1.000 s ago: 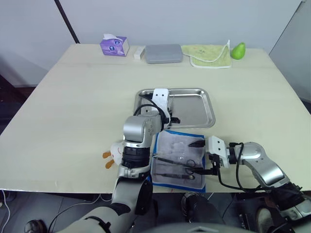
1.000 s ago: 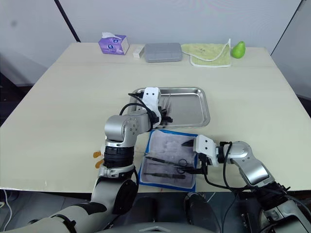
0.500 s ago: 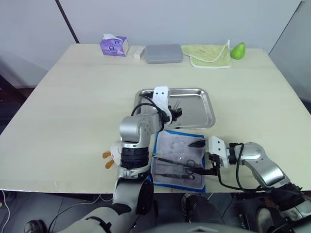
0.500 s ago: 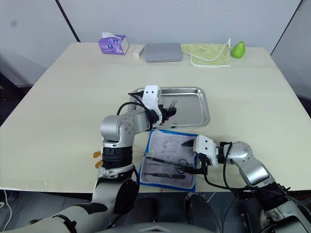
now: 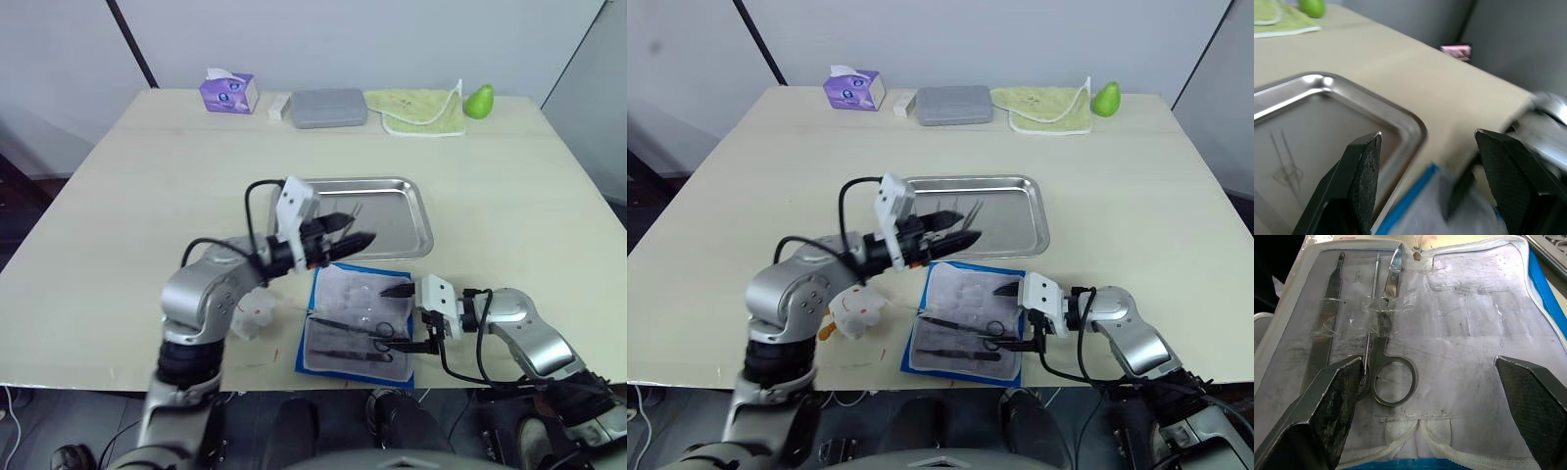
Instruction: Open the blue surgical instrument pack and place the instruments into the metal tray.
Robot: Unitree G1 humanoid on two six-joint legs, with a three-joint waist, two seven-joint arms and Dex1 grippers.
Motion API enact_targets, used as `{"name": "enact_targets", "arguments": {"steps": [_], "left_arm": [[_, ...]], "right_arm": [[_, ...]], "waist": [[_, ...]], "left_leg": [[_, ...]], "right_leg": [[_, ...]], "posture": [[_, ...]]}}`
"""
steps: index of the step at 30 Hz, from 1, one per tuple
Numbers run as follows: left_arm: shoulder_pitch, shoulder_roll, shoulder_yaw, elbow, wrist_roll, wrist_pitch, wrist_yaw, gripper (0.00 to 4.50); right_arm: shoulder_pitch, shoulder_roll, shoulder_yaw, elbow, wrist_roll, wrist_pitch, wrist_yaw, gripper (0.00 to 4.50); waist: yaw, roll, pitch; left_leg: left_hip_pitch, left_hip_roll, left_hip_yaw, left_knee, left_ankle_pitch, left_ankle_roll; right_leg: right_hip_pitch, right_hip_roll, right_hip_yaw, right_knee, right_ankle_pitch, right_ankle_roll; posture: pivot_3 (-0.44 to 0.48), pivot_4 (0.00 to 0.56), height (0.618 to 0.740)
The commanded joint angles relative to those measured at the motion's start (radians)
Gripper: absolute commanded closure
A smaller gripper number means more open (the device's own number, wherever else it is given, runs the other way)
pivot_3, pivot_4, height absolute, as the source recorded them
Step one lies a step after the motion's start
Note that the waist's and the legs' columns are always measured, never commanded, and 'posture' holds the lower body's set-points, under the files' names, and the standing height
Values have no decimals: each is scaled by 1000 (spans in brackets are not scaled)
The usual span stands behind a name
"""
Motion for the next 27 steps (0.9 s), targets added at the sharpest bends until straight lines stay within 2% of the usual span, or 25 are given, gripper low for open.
{"name": "enact_targets", "arguments": {"steps": [1,2,5,6,12,16,22,27], "left_arm": [[38,71,43,12,-75,-93,-165,1299],[59,100,51,17,-84,-118,-212,1299],[129,175,101,17,-136,-154,-313,458],[154,201,118,19,-150,-167,-343,44],[281,342,216,100,-165,-257,-491,44],[356,420,276,146,-158,-313,-571,44],[361,446,274,190,-147,-375,-590,44],[333,438,245,180,-148,-384,-580,44]], "right_arm": [[46,-16,38,76,-64,45,-13,0],[47,-16,36,75,-63,45,-13,0],[58,-20,28,64,-57,45,-15,0],[63,-23,24,58,-54,45,-14,0],[93,-38,2,34,-41,33,-7,0],[107,-48,-20,15,-26,34,1,0],[104,-50,-56,-1,23,39,18,0],[96,-32,-162,-129,206,129,25,0]], "waist": [[-1,0,0],[-1,1,0],[-4,1,1],[-4,1,1],[4,3,3],[6,3,4],[11,3,6],[19,4,11]], "left_leg": [[0,0,0,0,0,0],[0,0,1,0,0,0],[0,1,1,-1,0,0],[0,1,2,-2,0,0],[-2,4,2,-2,0,0],[-2,4,2,-2,0,0],[-6,-3,2,-2,0,0],[-12,-5,2,-2,0,0]], "right_leg": [[0,0,0,0,0,0],[0,0,0,0,0,0],[-1,0,1,0,0,0],[-2,0,1,0,0,0],[-5,-1,0,0,-1,0],[-7,-9,1,0,-1,1],[-11,-13,1,0,-3,4],[-13,-13,0,0,-2,3]], "posture": [[0,150,740],[0,150,740],[0,150,740],[0,150,740],[0,150,740],[0,150,740],[0,150,740],[0,150,740]]}}
